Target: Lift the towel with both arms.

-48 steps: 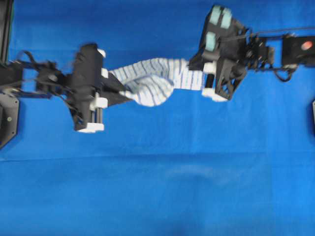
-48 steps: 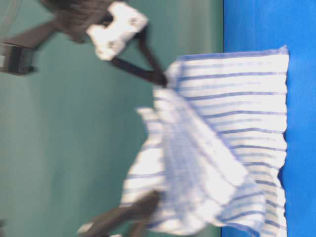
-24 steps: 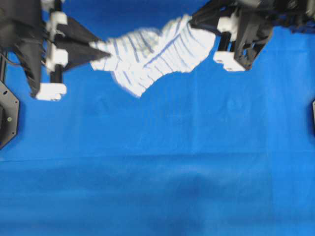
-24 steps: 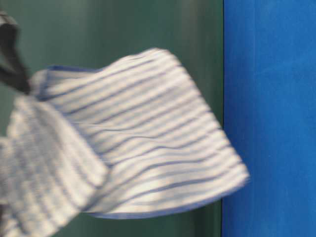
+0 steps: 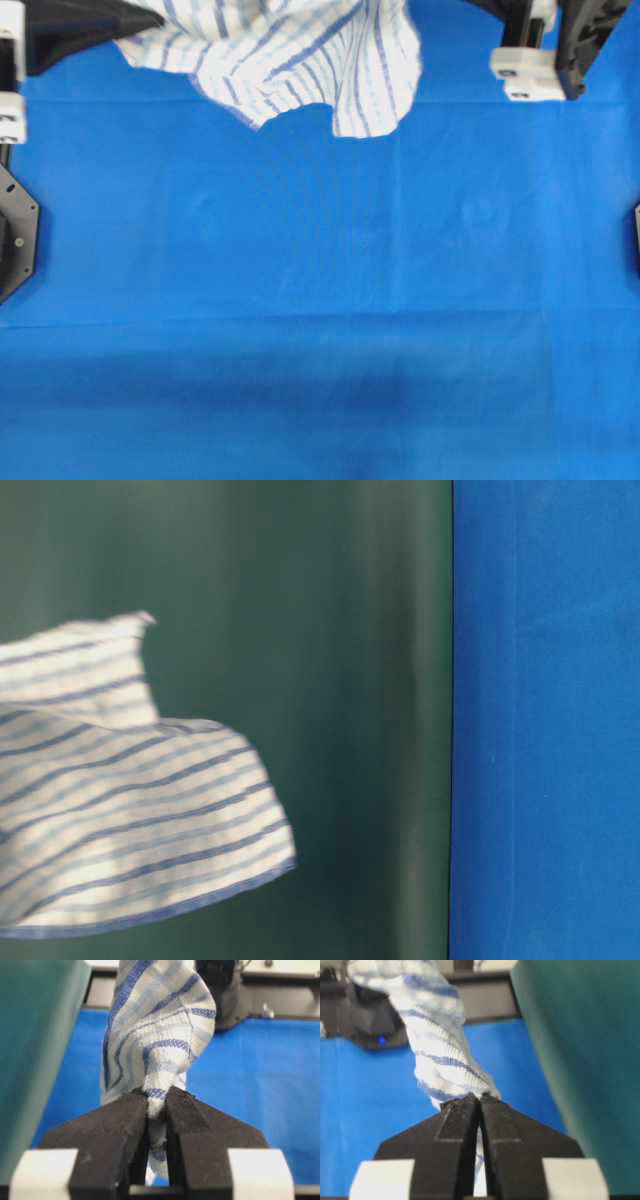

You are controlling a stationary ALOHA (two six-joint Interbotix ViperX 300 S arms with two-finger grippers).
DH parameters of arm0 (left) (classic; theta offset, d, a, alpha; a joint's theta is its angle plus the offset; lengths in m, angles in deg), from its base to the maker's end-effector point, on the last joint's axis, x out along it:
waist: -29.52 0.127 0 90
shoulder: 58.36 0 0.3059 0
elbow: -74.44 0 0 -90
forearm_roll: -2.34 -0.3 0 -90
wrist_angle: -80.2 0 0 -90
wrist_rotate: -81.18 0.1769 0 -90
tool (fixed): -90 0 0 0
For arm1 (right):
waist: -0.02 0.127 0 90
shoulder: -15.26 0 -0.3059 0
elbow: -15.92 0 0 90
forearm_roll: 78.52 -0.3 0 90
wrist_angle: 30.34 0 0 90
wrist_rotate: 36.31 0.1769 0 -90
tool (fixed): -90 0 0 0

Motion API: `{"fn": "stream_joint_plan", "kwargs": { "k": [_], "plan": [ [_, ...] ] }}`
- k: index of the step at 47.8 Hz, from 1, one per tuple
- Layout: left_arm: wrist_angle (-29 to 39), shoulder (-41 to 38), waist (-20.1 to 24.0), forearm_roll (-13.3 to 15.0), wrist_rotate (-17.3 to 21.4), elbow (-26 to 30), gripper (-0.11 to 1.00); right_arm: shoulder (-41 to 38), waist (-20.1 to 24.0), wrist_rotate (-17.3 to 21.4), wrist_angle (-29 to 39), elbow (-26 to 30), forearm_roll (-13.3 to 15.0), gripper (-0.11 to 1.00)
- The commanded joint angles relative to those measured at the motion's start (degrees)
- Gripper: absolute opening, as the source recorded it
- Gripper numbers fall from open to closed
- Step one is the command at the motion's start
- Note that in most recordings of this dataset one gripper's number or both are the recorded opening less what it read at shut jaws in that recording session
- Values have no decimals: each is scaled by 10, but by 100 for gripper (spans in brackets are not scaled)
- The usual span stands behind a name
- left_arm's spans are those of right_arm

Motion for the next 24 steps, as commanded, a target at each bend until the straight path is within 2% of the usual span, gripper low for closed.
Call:
{"fn": "stream_joint_plan", "kwargs": {
  "k": [1,13,24],
  "plan": [
    [0,2,3,-1,-1,21,3,11,4,-3,-1,18,2,1],
    [-1,-6,-1,-1,-1,20,3,10,11,-8,-1,18,0,1],
    [-3,-6,-3,-1,0,17,6,10,17,-36,-1,16,-4,2]
  ]
}}
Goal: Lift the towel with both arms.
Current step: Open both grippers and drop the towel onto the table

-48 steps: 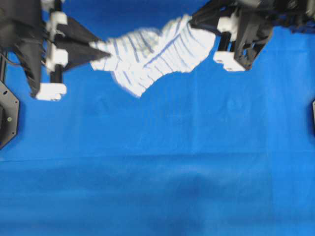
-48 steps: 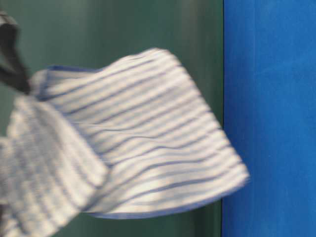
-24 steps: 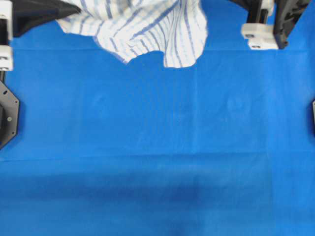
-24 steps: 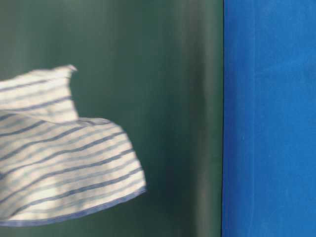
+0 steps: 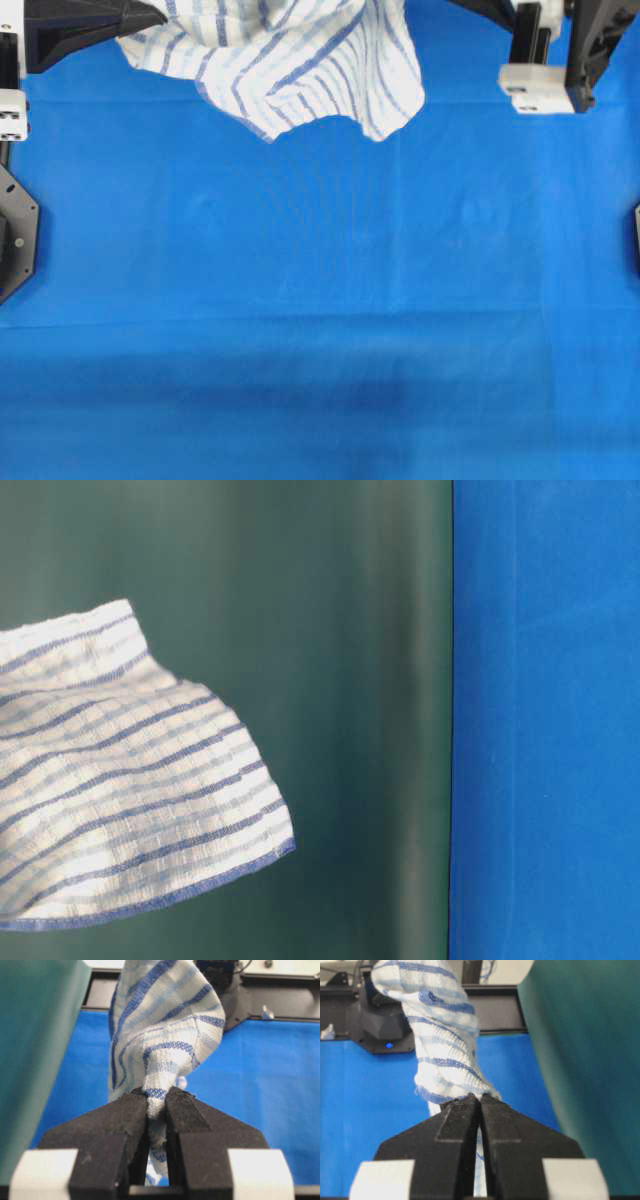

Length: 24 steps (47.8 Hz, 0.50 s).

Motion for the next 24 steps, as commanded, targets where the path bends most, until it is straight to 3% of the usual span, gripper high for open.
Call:
{"fn": "stream_joint_plan", "kwargs": {
  "k": [1,3,11,14,17,24],
  "plan": [
    [-5,1,-3,-1,-1,11,8,10,3,-5,-3,11,-1,3],
    [-8,2,-4,-1,-1,9,19,10,3,-4,-2,11,-1,6],
    [-28,10,-5,-1,-3,-9,69,10,4,-4,-1,8,4,55],
    [-31,12,-4,-1,-3,-14,84,10,3,-4,-1,8,5,66],
    [-31,14,-4,0,-4,-18,93,10,4,-4,-1,8,5,65],
    [-31,15,-8,-1,-6,-24,92,10,3,-2,-1,2,5,63]
  ]
}}
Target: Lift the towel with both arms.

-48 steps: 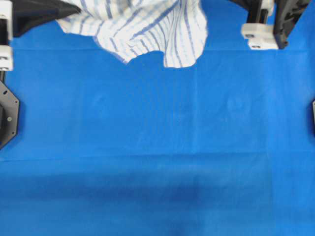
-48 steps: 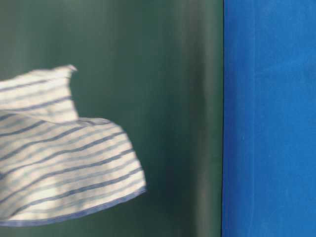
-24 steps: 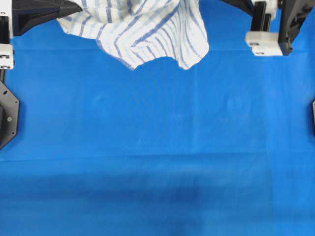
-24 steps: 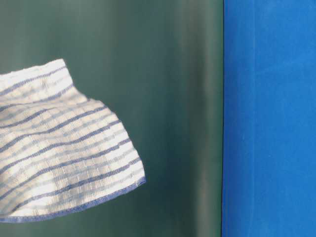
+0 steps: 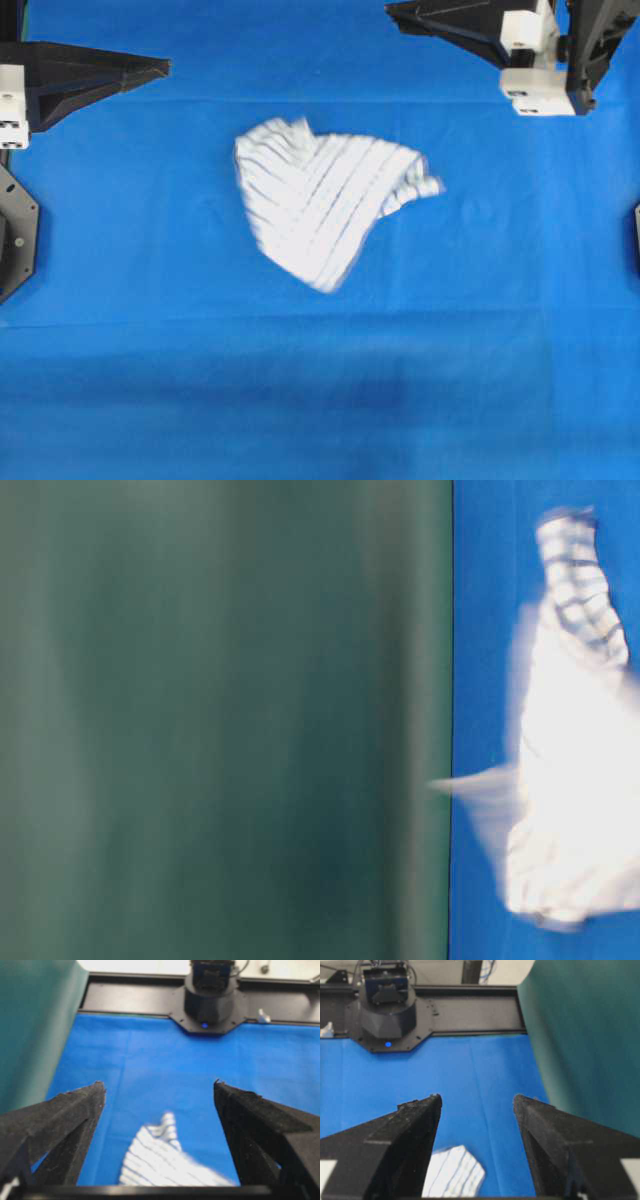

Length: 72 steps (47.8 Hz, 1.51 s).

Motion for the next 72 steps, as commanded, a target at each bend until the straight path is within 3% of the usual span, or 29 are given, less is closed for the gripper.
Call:
{"fn": "stream_joint_plan", "kwargs": {
  "k": [1,17,31,44,56,72],
  "plan": [
    [-5,3,-5,-1,-2,1,92,9,2,0,-2,-1,2,63],
    [-77,-11,-11,0,-3,-108,92,10,1,28,-23,-107,2,63],
    [-183,-50,-20,-1,-4,-213,92,7,2,79,-120,-247,2,63],
    [-276,-121,-25,0,-4,-275,92,-19,1,119,-214,-355,2,63],
    [-369,-204,-25,-1,-3,-321,92,-91,-1,144,-301,-409,2,63],
    [-466,-342,-26,1,-4,-338,92,-204,-6,148,-363,-414,1,63]
  ]
}}
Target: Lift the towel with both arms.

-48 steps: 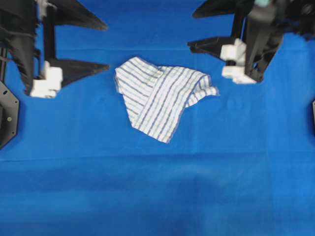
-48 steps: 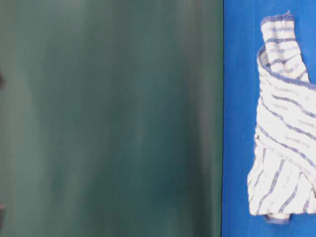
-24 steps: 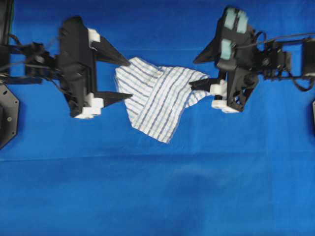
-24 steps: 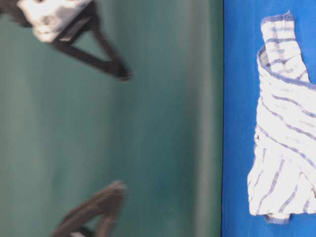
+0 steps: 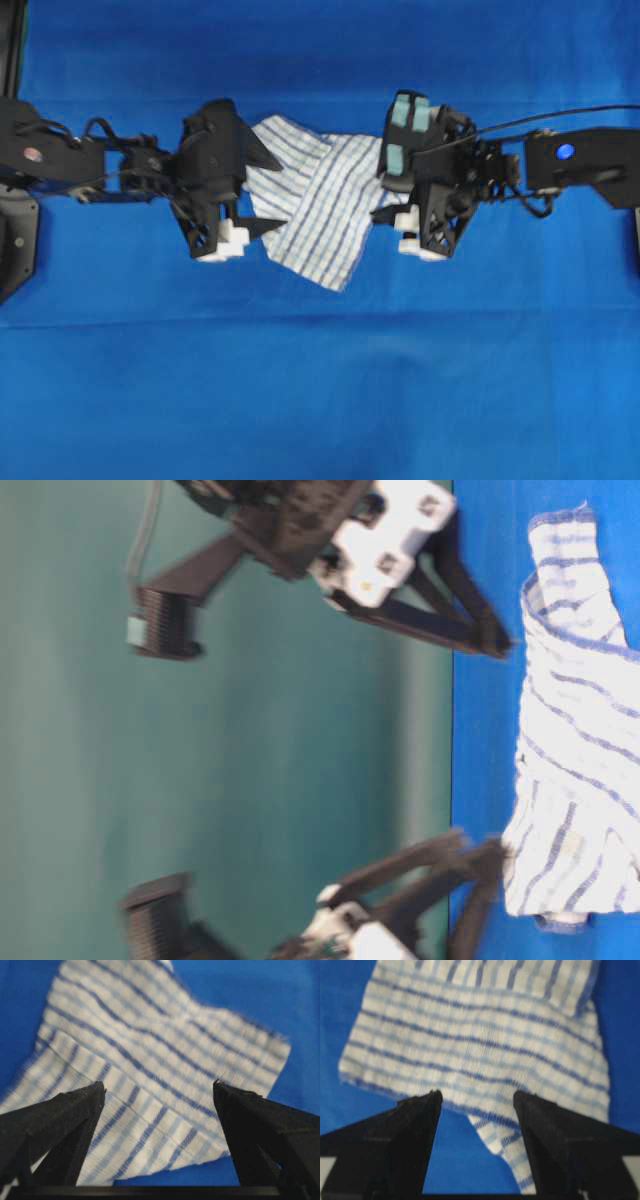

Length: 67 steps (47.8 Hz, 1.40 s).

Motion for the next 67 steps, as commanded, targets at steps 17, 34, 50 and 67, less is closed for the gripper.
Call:
{"fn": "stream_joint_plan", "kwargs": {
  "k": [17,34,50,67],
  "plan": [
    [-75,-125,-1,5,-17,12,91,-74,-21,1,-43,4,1,63],
    [-50,-126,-1,5,-18,11,48,-74,-21,-6,-42,4,2,38],
    [-36,-122,0,5,-18,11,3,-74,-21,-4,-43,6,2,4],
    [52,-12,0,5,-17,25,3,-7,-18,1,1,29,-2,4]
  ]
}}
